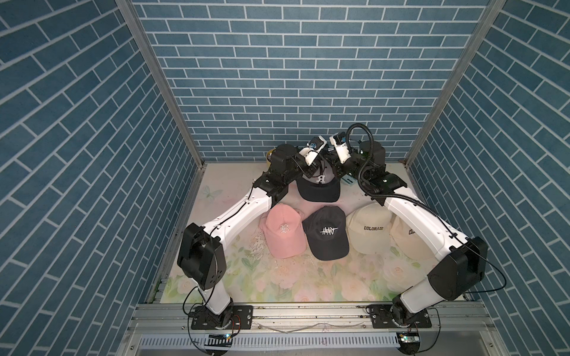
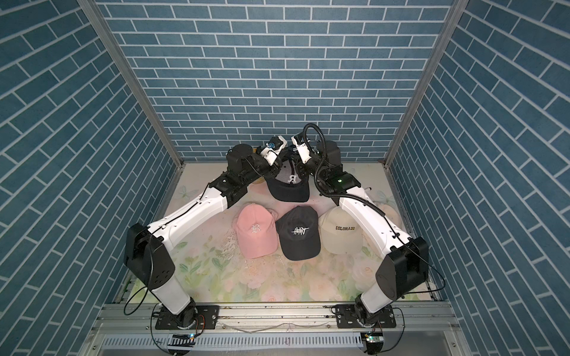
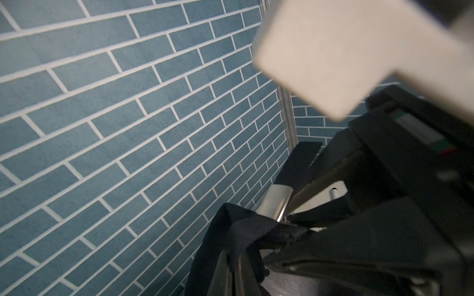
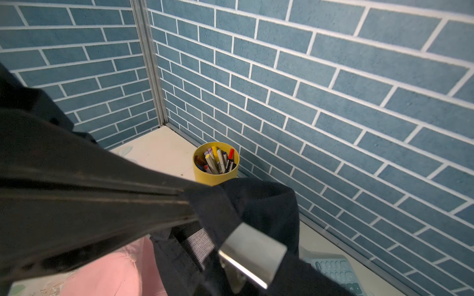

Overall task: Open the adjustable buckle of the baseball cap
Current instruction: Pull the adjustable strap on the baseball cap.

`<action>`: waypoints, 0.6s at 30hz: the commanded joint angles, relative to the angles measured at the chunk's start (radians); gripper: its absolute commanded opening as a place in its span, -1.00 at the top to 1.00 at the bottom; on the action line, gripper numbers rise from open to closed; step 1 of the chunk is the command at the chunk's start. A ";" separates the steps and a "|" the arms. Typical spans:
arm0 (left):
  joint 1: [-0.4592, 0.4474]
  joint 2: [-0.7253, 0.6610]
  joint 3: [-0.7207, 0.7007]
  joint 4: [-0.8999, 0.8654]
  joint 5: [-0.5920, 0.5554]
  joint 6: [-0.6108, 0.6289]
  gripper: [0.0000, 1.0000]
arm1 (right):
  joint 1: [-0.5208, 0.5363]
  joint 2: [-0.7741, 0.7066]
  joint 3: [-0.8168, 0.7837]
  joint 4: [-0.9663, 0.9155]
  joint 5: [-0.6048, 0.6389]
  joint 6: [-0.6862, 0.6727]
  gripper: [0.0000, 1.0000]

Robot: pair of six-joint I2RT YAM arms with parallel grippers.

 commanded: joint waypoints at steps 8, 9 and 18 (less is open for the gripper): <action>-0.007 -0.027 0.040 -0.060 0.047 -0.008 1.00 | 0.019 -0.032 -0.019 0.096 0.094 -0.082 0.73; -0.007 -0.029 0.038 -0.062 0.045 -0.006 1.00 | 0.020 -0.031 -0.020 0.099 0.088 -0.084 0.78; -0.007 -0.020 0.062 -0.092 0.070 0.005 1.00 | 0.030 -0.025 -0.023 0.111 0.083 -0.073 1.00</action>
